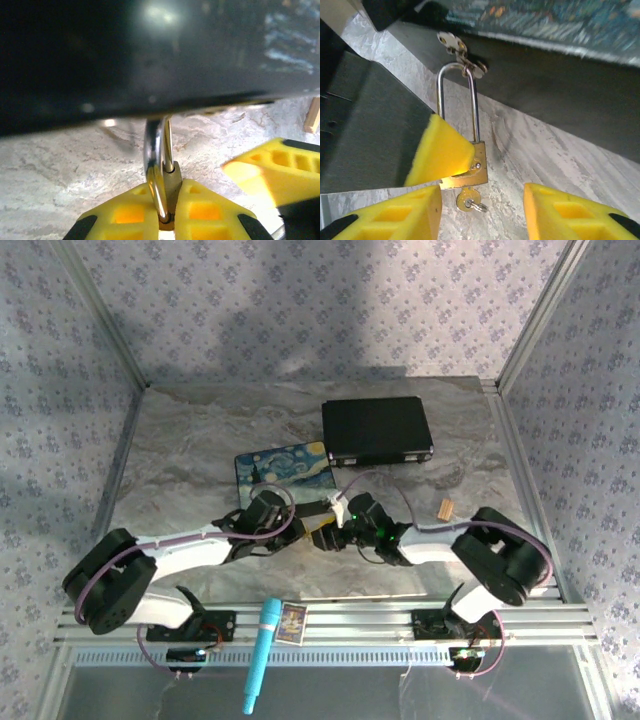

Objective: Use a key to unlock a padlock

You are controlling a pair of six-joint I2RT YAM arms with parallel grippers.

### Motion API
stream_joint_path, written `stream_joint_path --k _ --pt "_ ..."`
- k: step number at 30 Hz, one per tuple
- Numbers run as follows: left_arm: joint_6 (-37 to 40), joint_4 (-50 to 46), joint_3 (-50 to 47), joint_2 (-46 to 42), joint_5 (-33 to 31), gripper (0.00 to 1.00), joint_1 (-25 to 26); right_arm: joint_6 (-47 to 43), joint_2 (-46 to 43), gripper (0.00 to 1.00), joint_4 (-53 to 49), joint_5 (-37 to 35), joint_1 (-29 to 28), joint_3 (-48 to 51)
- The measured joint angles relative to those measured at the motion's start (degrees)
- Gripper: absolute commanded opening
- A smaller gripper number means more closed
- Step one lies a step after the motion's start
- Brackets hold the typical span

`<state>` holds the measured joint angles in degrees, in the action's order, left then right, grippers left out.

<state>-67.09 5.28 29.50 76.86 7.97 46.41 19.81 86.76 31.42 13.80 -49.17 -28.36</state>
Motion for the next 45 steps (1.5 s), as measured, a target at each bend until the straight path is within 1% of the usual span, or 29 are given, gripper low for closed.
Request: stream_joint_path --k 1,3,6,9,12,14,17,20,23,29,32,35,45 --pt "0.17 -0.52 0.15 0.0 -0.11 0.0 0.11 0.24 -1.53 0.69 -1.22 -1.92 -0.42 0.0" --pt "0.59 -1.66 0.55 0.0 -0.33 0.0 0.11 1.18 -4.98 0.78 -5.05 -6.6 -1.01 -0.35" --pt "1.66 -4.09 1.53 0.07 -1.11 0.0 0.11 2.6 -7.67 0.83 -13.44 -12.72 -0.9 -3.98" --pt "2.93 -6.86 2.8 0.17 -2.1 0.0 0.22 3.61 -7.5 0.84 -21.75 -17.66 0.0 -10.49" --pt "4.59 -9.68 4.15 0.2 -3.13 0.0 0.26 4.85 -4.83 0.84 -28.85 -22.12 1.03 -18.38" --pt "5.73 -11.56 5.2 0.44 -3.74 0.0 0.42 5.35 -1.79 0.84 -32.54 -23.89 1.88 -23.23" --pt "7.13 -13.03 5.97 0.57 -4.26 0.0 0.66 5.97 2.84 0.81 -36.79 -24.06 3.52 -28.13" --pt "7.96 -13.29 5.99 0.59 -4.42 0.0 0.63 6.54 6.82 0.8 -39.91 -23.12 5.03 -30.62" --pt "8.24 -13.49 5.99 1.11 -4.42 0.0 0.57 7.06 7.96 0.78 -40.54 -21.49 5.42 -31.74" --pt "9.53 -13.57 6.21 2.12 -4.87 0.0 0.22 8.2 9.51 0.62 -40.81 -19.45 5.27 -33.0" --pt "10.1 -15.32 7.28 2.67 -6.73 0.0 0.26 8.5 10.36 0.58 -40.61 -18.69 4.96 -33.79" --pt "10.25 -17.4 9.14 4.15 -10.08 0.08 0.92 8.79 11.21 0.57 -39.76 -18.49 4.63 -34.25" --pt "9.62 -18.64 11.87 8.04 -17.33 0.19 3.72 8.94 11.67 0.57 -38.27 -18.51 4.72 -34.21"
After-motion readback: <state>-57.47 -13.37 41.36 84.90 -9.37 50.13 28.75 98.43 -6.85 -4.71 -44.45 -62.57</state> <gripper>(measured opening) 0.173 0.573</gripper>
